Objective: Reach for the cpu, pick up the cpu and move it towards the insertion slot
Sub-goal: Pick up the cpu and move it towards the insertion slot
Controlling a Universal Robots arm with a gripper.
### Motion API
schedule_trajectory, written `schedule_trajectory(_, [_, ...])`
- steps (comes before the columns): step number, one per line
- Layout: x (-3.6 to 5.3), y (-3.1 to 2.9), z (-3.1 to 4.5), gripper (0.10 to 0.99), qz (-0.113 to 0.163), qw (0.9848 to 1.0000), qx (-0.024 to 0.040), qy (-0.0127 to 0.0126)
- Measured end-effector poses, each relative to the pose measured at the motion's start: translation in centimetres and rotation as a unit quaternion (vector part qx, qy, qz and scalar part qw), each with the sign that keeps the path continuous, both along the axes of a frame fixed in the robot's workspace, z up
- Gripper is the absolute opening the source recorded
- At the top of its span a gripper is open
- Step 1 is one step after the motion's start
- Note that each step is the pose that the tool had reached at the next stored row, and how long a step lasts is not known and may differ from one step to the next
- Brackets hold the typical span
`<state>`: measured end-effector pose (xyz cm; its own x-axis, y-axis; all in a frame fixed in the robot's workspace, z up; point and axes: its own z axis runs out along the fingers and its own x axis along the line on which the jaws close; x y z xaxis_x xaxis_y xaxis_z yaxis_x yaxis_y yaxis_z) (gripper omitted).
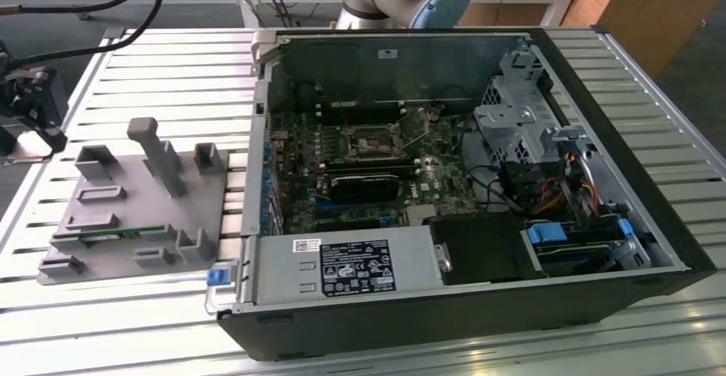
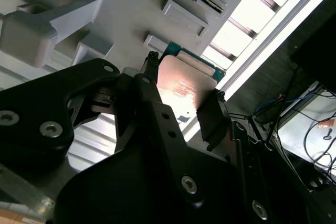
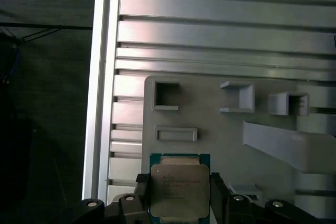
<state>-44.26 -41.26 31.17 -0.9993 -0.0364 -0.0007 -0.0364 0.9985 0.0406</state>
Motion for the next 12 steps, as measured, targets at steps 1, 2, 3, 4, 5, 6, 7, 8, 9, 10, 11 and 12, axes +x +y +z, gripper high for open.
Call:
schedule_trajectory(1, [0.00, 0.00, 0.09, 0.545, 0.000, 1.0000, -0.0001, 0.0000])
schedule_trajectory(2, [0.00, 0.00, 0.19, 0.545, 0.000, 1.0000, -0.0002, 0.0000])
schedule_trajectory(3, [0.00, 0.00, 0.29, 0.545, 0.000, 1.0000, -0.0003, 0.0000])
schedule_trajectory(4, [0.00, 0.00, 0.40, 0.545, 0.000, 1.0000, -0.0005, 0.0000])
schedule_trajectory(5, [0.00, 0.00, 0.50, 0.545, 0.000, 1.0000, -0.0006, 0.0000])
schedule_trajectory(6, [0.00, 0.00, 0.62, 0.545, 0.000, 1.0000, -0.0008, 0.0000])
schedule_trajectory(7, [0.00, 0.00, 0.73, 0.545, 0.000, 1.0000, -0.0008, 0.0000])
schedule_trajectory(8, [0.00, 0.00, 0.86, 0.545, 0.000, 1.0000, -0.0010, 0.0000])
schedule_trajectory(9, [0.00, 0.00, 0.98, 0.545, 0.000, 1.0000, -0.0011, 0.0000])
schedule_trajectory(10, [0.00, 0.00, 1.11, 0.545, 0.000, 1.0000, -0.0012, 0.0000])
schedule_trajectory(11, [0.00, 0.00, 1.25, 0.545, 0.000, 1.0000, -0.0013, 0.0000])
schedule_trajectory(12, [0.00, 0.00, 1.38, 0.545, 0.000, 1.0000, -0.0014, 0.0000])
